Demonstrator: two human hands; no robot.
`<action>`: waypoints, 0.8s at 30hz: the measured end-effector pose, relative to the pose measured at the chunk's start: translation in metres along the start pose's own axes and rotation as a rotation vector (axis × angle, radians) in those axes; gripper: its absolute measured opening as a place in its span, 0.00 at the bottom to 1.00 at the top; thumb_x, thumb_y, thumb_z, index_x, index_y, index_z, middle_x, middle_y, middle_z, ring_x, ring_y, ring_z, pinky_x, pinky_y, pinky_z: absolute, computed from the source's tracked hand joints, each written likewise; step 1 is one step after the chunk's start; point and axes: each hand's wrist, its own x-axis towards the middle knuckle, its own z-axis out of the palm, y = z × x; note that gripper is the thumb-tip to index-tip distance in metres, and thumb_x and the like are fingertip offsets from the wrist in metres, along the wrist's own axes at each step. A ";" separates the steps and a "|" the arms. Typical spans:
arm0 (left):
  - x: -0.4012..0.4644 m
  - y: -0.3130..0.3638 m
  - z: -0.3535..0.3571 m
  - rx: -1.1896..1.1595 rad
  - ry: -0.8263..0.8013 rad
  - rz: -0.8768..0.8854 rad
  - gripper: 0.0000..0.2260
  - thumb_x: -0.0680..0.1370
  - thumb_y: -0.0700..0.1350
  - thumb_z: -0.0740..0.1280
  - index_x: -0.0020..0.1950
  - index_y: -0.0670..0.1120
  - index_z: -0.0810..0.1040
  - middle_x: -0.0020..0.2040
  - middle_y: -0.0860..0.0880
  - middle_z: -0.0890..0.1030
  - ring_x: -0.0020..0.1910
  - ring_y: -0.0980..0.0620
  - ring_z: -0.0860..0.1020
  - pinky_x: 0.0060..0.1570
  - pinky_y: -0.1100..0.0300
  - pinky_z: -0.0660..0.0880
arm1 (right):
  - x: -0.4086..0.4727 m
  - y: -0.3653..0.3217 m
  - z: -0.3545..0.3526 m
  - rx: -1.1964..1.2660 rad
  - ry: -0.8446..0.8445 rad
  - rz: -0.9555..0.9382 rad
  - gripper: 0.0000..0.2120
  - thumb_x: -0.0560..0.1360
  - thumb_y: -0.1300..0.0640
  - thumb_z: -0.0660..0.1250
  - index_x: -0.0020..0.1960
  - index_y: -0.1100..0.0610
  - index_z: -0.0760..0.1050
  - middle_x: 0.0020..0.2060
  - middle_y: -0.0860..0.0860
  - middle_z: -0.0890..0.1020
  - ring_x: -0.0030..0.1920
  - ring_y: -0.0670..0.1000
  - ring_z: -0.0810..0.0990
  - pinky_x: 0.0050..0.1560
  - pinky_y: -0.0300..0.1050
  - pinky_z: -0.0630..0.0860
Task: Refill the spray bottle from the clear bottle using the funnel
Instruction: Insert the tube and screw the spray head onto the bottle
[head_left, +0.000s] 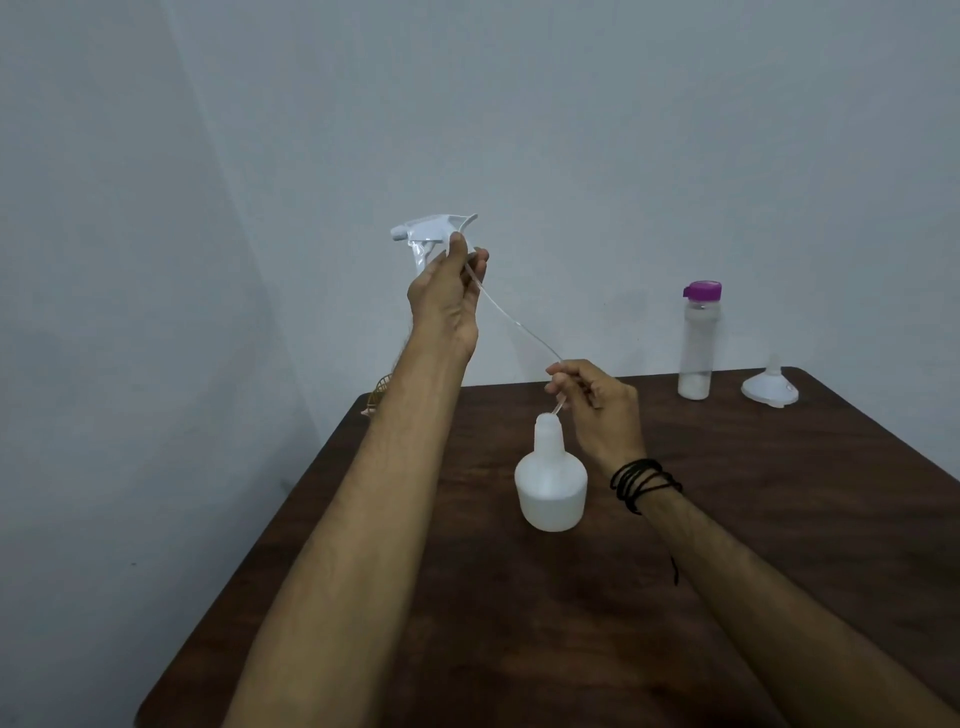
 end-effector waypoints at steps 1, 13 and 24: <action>0.000 -0.002 -0.002 0.012 -0.001 0.006 0.04 0.80 0.39 0.70 0.52 0.39 0.78 0.44 0.42 0.80 0.45 0.48 0.82 0.53 0.60 0.81 | -0.001 0.002 0.002 0.003 -0.016 0.014 0.07 0.80 0.59 0.65 0.54 0.54 0.82 0.39 0.44 0.84 0.38 0.41 0.82 0.42 0.32 0.79; -0.026 -0.080 -0.051 0.522 -0.121 0.376 0.08 0.79 0.48 0.71 0.56 0.50 0.83 0.46 0.49 0.84 0.47 0.53 0.79 0.53 0.56 0.78 | -0.041 0.033 0.018 0.010 -0.150 0.039 0.19 0.80 0.45 0.64 0.68 0.50 0.76 0.59 0.43 0.80 0.60 0.42 0.78 0.57 0.34 0.74; -0.071 -0.156 -0.104 0.564 -0.188 0.176 0.06 0.81 0.45 0.69 0.56 0.48 0.83 0.46 0.53 0.85 0.47 0.59 0.82 0.44 0.66 0.77 | -0.071 0.058 0.021 0.054 -0.181 0.115 0.22 0.76 0.41 0.65 0.66 0.50 0.74 0.57 0.43 0.81 0.57 0.43 0.80 0.55 0.44 0.79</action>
